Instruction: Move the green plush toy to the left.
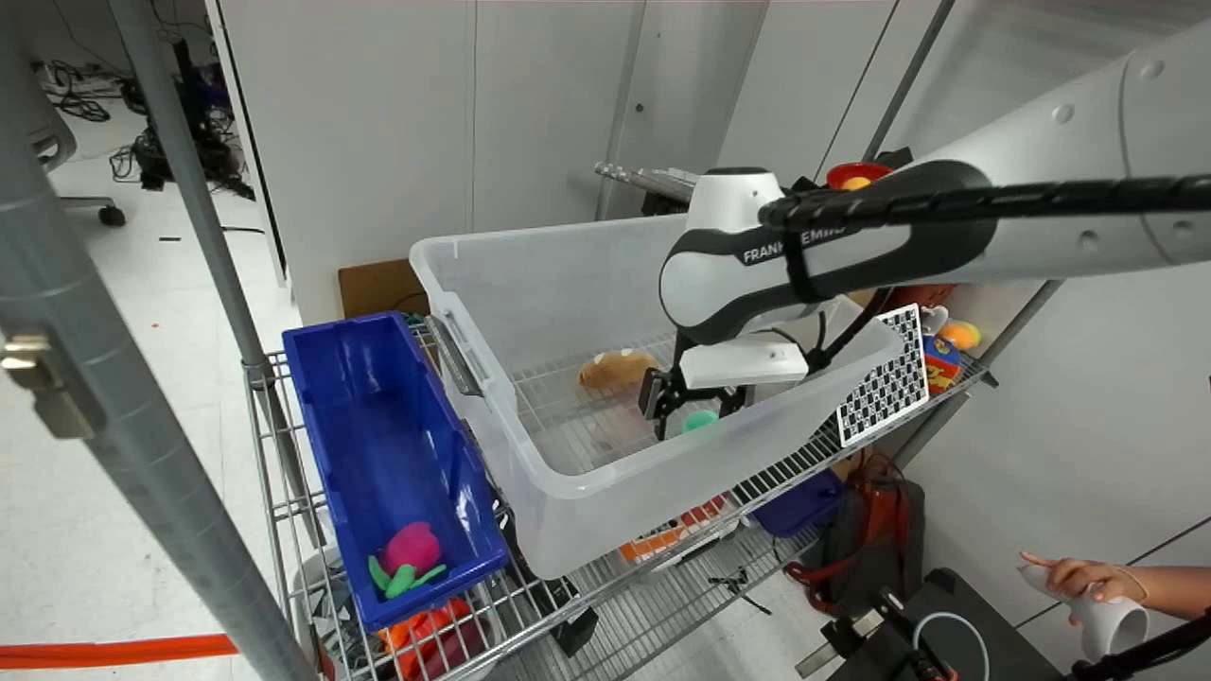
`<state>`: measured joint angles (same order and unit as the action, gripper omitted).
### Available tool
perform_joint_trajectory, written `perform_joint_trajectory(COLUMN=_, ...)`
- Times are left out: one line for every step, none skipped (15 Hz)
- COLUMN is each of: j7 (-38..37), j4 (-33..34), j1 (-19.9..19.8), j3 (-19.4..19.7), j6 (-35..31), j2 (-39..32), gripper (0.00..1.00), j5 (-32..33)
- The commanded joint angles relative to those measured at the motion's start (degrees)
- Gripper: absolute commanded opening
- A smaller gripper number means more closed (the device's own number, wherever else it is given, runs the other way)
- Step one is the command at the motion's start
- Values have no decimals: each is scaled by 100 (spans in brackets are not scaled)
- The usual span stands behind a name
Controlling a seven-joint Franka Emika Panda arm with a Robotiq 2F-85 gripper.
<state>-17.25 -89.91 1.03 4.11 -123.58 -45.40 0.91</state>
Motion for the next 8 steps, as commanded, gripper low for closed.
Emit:
perform_joint_trajectory(j7=-265, j4=696, j1=191, j3=248, j6=31, j2=-501, gripper=100, j5=170)
perform_joint_trajectory(j7=-309, j4=817, j1=219, j3=316, j6=68, j2=-591, gripper=100, j5=204)
perform_joint_trajectory(j7=-362, j4=941, j1=232, j3=383, j6=143, j2=-677, gripper=100, j5=238)
perform_joint_trajectory(j7=-411, j4=1047, j1=235, j3=433, j6=229, j2=-746, gripper=100, j5=267)
perform_joint_trajectory(j7=-481, j4=1138, j1=243, j3=508, j6=289, j2=-827, gripper=100, j5=319)
perform_joint_trajectory(j7=-567, j4=1218, j1=262, j3=588, j6=388, j2=-889, gripper=100, j5=397)
perform_joint_trajectory(j7=-663, j4=1290, j1=296, j3=686, j6=584, j2=-965, gripper=100, j5=496)
perform_joint_trajectory(j7=-704, j4=1369, j1=290, j3=726, j6=764, j2=-1036, gripper=100, j5=553)
